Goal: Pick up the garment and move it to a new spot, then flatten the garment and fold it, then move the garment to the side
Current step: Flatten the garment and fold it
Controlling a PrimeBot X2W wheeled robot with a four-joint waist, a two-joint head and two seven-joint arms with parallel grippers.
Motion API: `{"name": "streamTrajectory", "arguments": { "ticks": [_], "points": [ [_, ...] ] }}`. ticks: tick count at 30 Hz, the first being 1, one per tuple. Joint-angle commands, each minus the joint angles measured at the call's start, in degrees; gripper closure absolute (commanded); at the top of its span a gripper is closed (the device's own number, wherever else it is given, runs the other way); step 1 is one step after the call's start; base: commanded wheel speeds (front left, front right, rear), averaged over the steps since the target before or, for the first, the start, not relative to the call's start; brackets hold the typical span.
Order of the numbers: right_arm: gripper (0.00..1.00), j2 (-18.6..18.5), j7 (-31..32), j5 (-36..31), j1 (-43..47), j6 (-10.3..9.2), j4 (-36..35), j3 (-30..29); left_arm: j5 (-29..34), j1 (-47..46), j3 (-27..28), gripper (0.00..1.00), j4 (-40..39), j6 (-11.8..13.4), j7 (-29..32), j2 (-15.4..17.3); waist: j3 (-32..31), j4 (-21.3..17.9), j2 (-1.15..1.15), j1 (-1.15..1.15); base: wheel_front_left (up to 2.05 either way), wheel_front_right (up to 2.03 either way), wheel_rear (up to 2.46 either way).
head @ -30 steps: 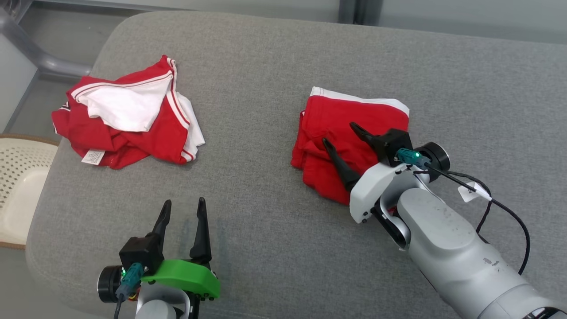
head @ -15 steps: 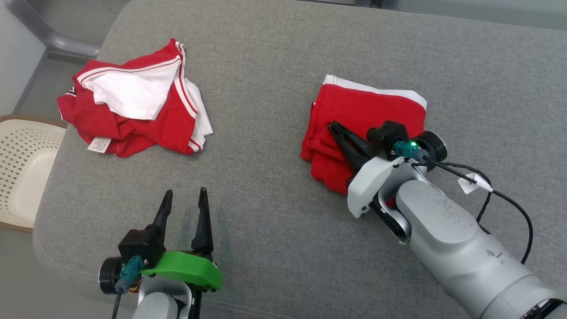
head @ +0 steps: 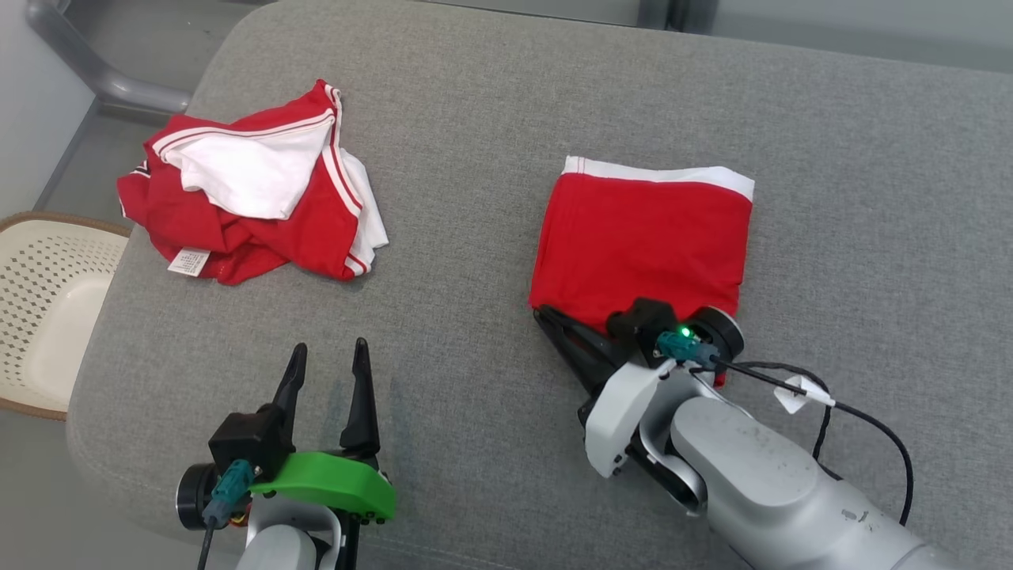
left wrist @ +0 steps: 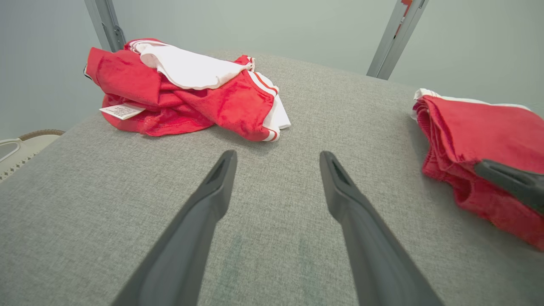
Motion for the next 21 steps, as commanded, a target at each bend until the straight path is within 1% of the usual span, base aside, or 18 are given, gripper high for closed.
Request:
{"name": "streamTrajectory", "arguments": {
  "ticks": [1,2,3,4,8,9,11,13,21],
  "points": [
    [1.0,-0.2,-0.2,0.5,0.8,-0.02,0.7,0.6,0.1,0.5,0.2,0.0,0.2,-0.2,0.0,0.2,-0.1,-0.1,0.0,0.0,0.0,0.0,0.0],
    [0.85,-0.2,-0.2,0.6,1.0,-0.02,1.3,0.6,0.1,0.5,0.2,0.0,0.2,-0.1,0.0,0.2,-0.1,-0.1,0.0,0.0,0.0,0.0,0.0],
    [0.21,-0.1,-0.2,0.3,1.2,-0.02,2.0,1.0,0.1,0.4,0.1,0.0,0.2,0.1,0.0,0.2,-0.2,-0.2,0.0,0.0,0.0,0.0,0.0],
    [0.0,0.2,-0.2,0.2,1.6,-0.02,2.3,1.3,0.1,0.4,0.1,0.0,0.2,0.2,0.0,0.2,-0.2,-0.3,0.0,0.0,0.0,0.0,0.0],
    [0.0,0.8,-0.2,1.8,2.7,-0.03,1.3,1.9,1.0,0.5,0.7,0.0,0.2,0.0,0.0,0.2,-0.8,-1.2,0.0,0.0,0.0,0.0,0.0],
    [0.0,0.7,-0.2,2.6,3.4,-0.03,0.5,1.7,1.3,0.8,1.1,0.0,0.3,-0.2,0.0,0.2,-1.3,-2.0,0.0,0.0,0.0,0.0,0.0],
    [0.0,0.3,-0.2,3.1,4.1,-0.02,-0.3,0.2,1.7,0.9,1.5,0.0,0.5,-0.2,0.0,0.2,-1.8,-2.9,0.0,0.0,0.0,0.0,0.0],
    [0.0,-0.1,-0.2,2.9,4.9,-0.03,-1.3,-2.7,2.2,0.8,1.8,0.0,0.3,-0.3,0.0,0.2,-2.2,-4.0,0.0,0.0,0.0,0.0,0.0],
    [0.0,0.3,-0.2,-3.5,11.9,-0.02,-7.8,-20.9,3.9,1.3,3.4,0.0,0.3,-0.8,0.0,0.2,-4.3,-8.8,0.0,0.0,0.0,0.0,0.0]
  ]
}}
